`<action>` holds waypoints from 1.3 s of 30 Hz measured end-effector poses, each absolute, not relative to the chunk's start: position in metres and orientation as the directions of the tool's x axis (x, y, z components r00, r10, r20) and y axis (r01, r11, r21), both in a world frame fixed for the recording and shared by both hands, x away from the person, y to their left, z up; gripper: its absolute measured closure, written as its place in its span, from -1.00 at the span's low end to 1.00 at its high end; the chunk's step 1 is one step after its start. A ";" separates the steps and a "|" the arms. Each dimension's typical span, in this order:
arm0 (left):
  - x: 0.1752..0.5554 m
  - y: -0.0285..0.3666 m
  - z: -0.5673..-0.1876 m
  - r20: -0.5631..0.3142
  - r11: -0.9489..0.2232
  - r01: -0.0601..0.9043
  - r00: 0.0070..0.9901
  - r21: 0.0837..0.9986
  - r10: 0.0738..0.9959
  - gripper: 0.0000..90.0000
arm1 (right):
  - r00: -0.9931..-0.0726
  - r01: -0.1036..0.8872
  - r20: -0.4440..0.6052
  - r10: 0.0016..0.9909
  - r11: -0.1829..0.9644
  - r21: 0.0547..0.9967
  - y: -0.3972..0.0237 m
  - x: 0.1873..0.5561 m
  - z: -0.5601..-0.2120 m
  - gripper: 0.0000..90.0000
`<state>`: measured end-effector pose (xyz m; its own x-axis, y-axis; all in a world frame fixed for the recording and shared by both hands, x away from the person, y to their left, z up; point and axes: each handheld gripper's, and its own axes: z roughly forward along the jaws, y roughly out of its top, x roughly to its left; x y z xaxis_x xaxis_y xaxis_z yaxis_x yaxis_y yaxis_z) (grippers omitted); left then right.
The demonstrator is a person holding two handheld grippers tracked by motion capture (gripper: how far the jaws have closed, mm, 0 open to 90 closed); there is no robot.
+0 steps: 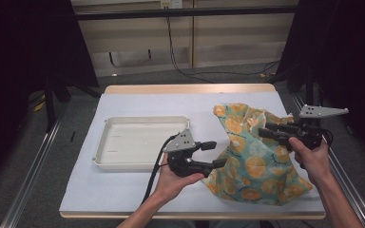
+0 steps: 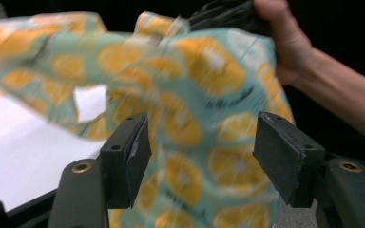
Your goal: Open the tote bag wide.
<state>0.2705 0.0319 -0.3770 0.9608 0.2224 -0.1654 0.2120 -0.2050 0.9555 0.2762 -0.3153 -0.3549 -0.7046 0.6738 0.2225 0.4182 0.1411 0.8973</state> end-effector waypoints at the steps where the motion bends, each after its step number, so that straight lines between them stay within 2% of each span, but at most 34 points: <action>1: 0.270 0.029 -0.376 -0.172 -0.188 0.213 0.962 0.959 0.213 -0.19 | -0.703 0.418 0.224 0.675 0.137 0.898 -0.315 0.276 -0.355 0.75; 3: 0.272 0.025 -0.373 -0.180 -0.188 0.218 0.963 0.958 0.202 -0.15 | -0.704 0.413 0.229 0.672 0.126 0.902 -0.317 0.275 -0.354 0.95; 4: 0.274 0.022 -0.374 -0.220 -0.166 0.249 0.960 0.954 0.174 -0.10 | -0.708 0.410 0.231 0.667 0.122 0.904 -0.318 0.275 -0.353 1.00; 7: 0.274 0.015 -0.373 -0.211 -0.168 0.241 0.961 0.956 0.178 -0.06 | -0.710 0.393 0.237 0.663 0.093 0.915 -0.322 0.270 -0.348 1.00; 8: 0.275 0.014 -0.373 -0.210 -0.163 0.237 0.964 0.958 0.165 0.02 | -0.711 0.385 0.230 0.664 0.094 0.918 -0.322 0.268 -0.346 1.00; 10: 0.276 0.011 -0.374 -0.206 -0.165 0.235 0.963 0.958 0.172 0.19 | -0.719 0.369 0.224 0.658 0.088 0.925 -0.322 0.263 -0.340 1.00; 13: 0.278 0.010 -0.377 -0.216 -0.189 0.243 0.964 0.951 0.153 0.72 | -0.724 0.345 0.202 0.660 0.092 0.934 -0.322 0.253 -0.331 1.00; 15: 0.278 0.013 -0.377 -0.199 -0.210 0.230 0.967 0.950 0.159 0.89 | -0.728 0.326 0.194 0.658 0.083 0.942 -0.324 0.246 -0.327 1.00; 20: 0.272 0.020 -0.375 -0.188 -0.220 0.222 0.968 0.950 0.163 0.98 | -0.729 0.289 0.180 0.661 0.057 0.956 -0.330 0.224 -0.323 1.00; 25: 0.262 0.023 -0.372 -0.132 -0.248 0.174 0.975 0.953 0.177 0.98 | -0.721 0.271 0.170 0.672 0.047 0.962 -0.335 0.199 -0.321 1.00; 30: 0.263 0.022 -0.374 -0.135 -0.258 0.178 0.975 0.950 0.176 1.00 | -0.718 0.257 0.171 0.675 0.028 0.966 -0.340 0.181 -0.321 1.00; 34: 0.263 0.024 -0.376 -0.140 -0.257 0.184 0.974 0.949 0.179 1.00 | -0.711 0.258 0.170 0.682 0.028 0.966 -0.340 0.167 -0.329 1.00; 39: 0.257 0.028 -0.379 -0.132 -0.278 0.175 0.977 0.944 0.166 1.00 | -0.688 0.271 0.179 0.704 0.019 0.962 -0.336 0.140 -0.355 1.00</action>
<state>0.2571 0.0278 -0.3794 0.9773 0.1658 -0.1322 0.1750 -0.2784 0.9444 0.1402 -0.3360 -0.3552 -0.6877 0.7035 0.1793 0.2708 0.0194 0.9624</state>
